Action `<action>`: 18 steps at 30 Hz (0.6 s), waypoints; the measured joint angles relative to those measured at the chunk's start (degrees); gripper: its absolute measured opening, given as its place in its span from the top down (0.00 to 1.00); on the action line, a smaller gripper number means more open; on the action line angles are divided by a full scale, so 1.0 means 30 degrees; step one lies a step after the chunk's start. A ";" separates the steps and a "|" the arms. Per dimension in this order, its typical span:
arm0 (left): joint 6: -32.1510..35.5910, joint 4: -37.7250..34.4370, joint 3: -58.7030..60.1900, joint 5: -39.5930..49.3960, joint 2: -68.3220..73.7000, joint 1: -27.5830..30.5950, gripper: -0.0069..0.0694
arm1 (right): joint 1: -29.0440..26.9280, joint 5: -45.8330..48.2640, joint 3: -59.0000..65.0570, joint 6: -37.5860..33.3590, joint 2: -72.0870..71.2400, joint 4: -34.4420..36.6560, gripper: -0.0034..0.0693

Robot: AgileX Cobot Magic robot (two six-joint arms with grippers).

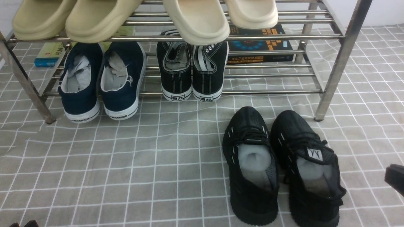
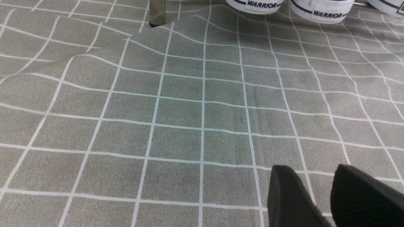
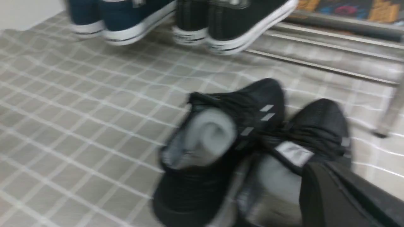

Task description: Take the shoes off the shelf with your hand from the grey coffee tablecloth.

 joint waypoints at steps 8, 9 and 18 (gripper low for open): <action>0.0000 0.0000 0.0000 0.0000 0.0000 0.0000 0.60 | -0.6790 0.0399 0.5243 -0.1931 -0.5738 -0.0110 0.95; 0.0000 0.0000 0.0000 0.0000 0.0000 0.0000 0.60 | -0.7444 0.0487 0.5697 -0.1952 -0.6356 -0.0131 0.94; 0.0000 0.0020 0.0000 0.0000 0.0000 0.0000 0.60 | -0.9978 0.1638 0.6644 -0.1952 -0.8051 -0.0238 0.93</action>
